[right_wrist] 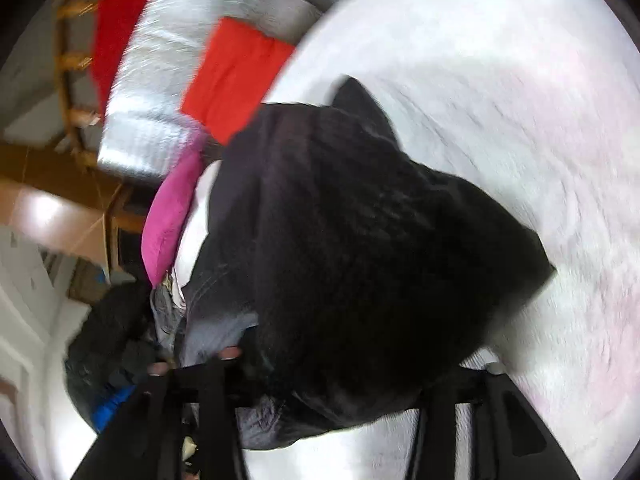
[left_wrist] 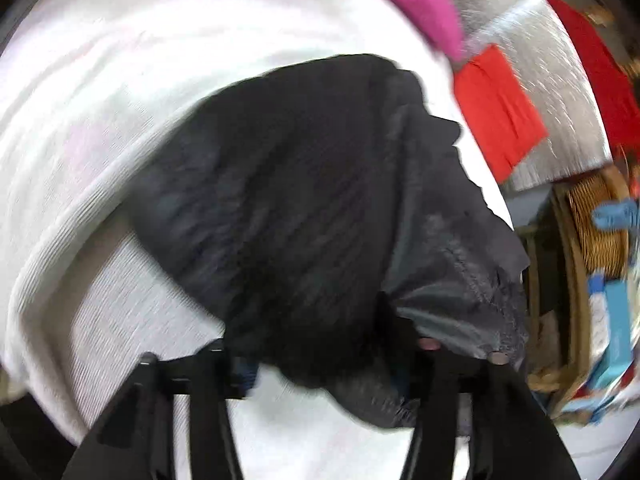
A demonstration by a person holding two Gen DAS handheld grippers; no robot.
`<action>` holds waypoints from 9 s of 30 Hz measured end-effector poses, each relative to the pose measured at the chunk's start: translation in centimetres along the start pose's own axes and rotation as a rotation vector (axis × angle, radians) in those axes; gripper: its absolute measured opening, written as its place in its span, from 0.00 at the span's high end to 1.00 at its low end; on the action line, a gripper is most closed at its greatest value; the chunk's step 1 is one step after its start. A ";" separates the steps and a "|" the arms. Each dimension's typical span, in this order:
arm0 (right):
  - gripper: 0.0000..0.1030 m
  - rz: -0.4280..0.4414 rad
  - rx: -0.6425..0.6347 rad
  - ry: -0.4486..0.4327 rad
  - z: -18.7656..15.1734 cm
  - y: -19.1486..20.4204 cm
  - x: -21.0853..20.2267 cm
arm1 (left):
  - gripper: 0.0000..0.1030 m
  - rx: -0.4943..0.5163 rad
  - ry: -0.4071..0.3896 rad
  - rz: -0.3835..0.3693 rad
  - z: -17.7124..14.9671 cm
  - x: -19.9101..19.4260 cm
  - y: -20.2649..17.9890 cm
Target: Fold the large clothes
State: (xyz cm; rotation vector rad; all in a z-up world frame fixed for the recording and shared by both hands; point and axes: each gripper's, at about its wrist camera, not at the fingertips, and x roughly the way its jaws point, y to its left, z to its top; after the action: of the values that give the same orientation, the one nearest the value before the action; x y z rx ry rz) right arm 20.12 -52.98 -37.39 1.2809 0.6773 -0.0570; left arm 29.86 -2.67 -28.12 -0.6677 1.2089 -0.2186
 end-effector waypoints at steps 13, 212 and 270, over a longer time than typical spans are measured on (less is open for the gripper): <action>0.26 -0.105 -0.307 0.057 -0.8 4.6 -9.1 | 0.23 0.227 -0.379 0.259 1.9 -11.0 -3.0; 0.22 -0.153 -0.213 0.059 5.7 4.3 -9.7 | 0.15 0.645 -0.157 0.005 9.1 -1.0 -8.4; 0.70 -0.098 -0.521 0.118 0.8 12.4 -7.1 | 0.70 0.585 0.151 -0.236 3.7 0.0 -9.2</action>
State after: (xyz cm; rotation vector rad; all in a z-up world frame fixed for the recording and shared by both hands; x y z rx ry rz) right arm 19.73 -52.16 -23.07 0.7543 0.7936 0.1101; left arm 34.95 -8.58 -22.08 -0.2790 1.1315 -0.7982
